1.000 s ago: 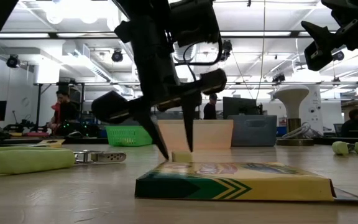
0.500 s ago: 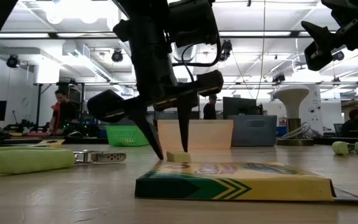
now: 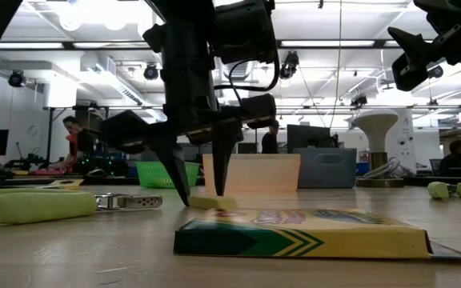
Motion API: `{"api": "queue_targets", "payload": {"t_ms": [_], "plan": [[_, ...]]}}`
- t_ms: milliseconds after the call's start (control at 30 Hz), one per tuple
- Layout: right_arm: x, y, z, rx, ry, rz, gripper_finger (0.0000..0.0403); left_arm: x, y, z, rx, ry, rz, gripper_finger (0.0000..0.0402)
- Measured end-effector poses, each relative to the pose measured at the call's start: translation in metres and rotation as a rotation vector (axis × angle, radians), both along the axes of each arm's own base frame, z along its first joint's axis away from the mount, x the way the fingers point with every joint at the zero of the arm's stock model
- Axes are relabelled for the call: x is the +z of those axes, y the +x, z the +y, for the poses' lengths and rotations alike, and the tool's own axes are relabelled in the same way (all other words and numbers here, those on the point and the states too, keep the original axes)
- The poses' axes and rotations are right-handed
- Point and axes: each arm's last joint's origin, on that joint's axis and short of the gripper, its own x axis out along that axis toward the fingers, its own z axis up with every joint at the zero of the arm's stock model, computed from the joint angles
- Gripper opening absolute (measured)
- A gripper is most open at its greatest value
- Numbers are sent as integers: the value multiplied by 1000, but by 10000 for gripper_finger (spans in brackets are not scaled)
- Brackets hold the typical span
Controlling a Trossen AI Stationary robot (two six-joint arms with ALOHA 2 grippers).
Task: Pick & Place School Supplies
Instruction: Put the yellow eraser into the green bin
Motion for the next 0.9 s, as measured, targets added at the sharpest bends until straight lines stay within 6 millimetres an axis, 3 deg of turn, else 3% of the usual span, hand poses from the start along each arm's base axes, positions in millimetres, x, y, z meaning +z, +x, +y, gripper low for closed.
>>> {"api": "queue_targets", "payload": {"t_ms": [433, 900], "plan": [[0, 0, 0, 0, 0, 0, 201, 0, -1, 0, -22, -2, 10, 140], [0, 0, 0, 0, 0, 0, 201, -2, -10, -5, -201, -174, 80, 140]]}}
